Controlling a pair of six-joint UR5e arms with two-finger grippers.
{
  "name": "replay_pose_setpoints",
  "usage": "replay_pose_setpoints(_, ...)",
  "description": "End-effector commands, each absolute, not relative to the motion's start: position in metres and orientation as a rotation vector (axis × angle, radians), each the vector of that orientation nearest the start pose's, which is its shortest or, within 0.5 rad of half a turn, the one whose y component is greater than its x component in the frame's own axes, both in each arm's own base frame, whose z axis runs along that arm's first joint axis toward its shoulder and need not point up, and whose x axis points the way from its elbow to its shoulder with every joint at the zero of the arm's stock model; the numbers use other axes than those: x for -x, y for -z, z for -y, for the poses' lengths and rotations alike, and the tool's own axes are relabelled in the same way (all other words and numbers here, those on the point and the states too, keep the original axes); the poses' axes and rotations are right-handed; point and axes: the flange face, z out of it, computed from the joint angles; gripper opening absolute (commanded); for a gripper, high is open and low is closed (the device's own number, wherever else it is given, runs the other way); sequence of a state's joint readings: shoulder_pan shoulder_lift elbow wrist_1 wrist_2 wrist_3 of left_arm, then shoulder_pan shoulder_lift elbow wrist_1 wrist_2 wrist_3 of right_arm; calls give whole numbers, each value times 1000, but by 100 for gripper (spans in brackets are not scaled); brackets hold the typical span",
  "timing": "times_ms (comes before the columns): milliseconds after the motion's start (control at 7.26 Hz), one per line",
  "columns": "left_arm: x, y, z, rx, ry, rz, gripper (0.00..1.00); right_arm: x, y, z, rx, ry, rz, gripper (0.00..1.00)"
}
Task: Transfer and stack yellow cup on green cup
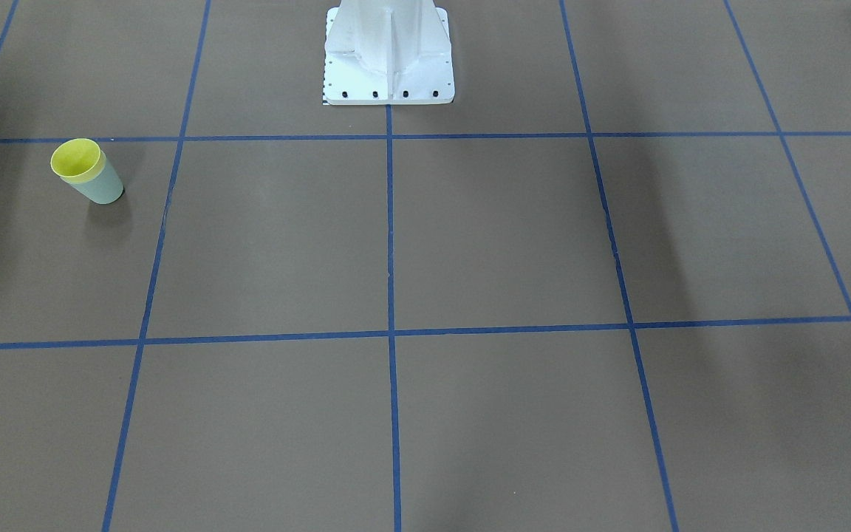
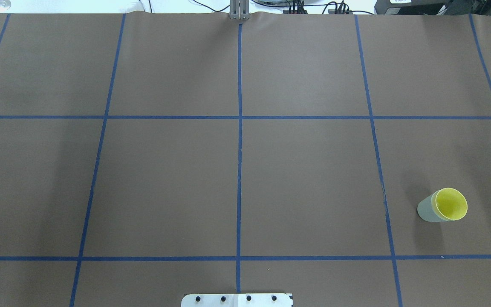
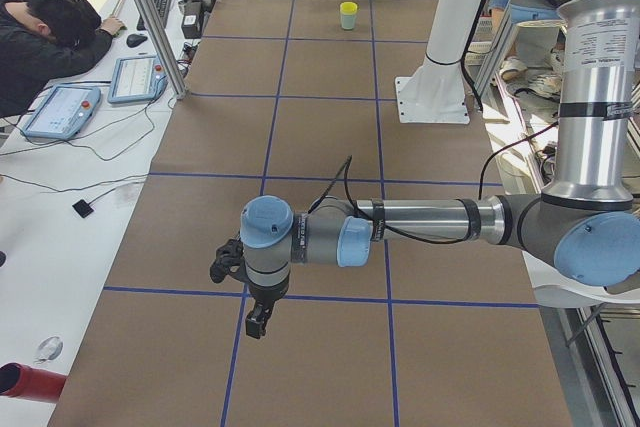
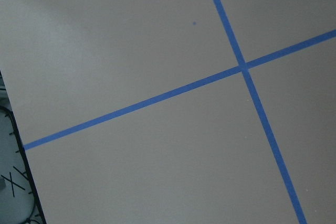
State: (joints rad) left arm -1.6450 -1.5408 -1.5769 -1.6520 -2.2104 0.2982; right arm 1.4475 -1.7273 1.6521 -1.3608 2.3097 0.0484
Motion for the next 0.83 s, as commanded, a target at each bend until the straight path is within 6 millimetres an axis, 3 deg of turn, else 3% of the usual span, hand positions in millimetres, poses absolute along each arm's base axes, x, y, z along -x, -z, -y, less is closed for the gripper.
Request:
replay_pose_setpoints(0, 110, -674, 473, -162, -217, -623, 100, -51, -687, 441, -40, 27, 809, 100)
replay_pose_setpoints(138, 110, -673, 473, -162, -217, -623, 100, -67, -663, 454, -33, -14, 831, 100)
replay_pose_setpoints(413, 110, -666, 474, -172, -218, -623, 100, -77, -648, 458, -29, -22, 840, 100)
replay_pose_setpoints(689, 106, -655, 475, -175, -161, -680, 100, -83, -613, 457, -26, -40, 840, 100)
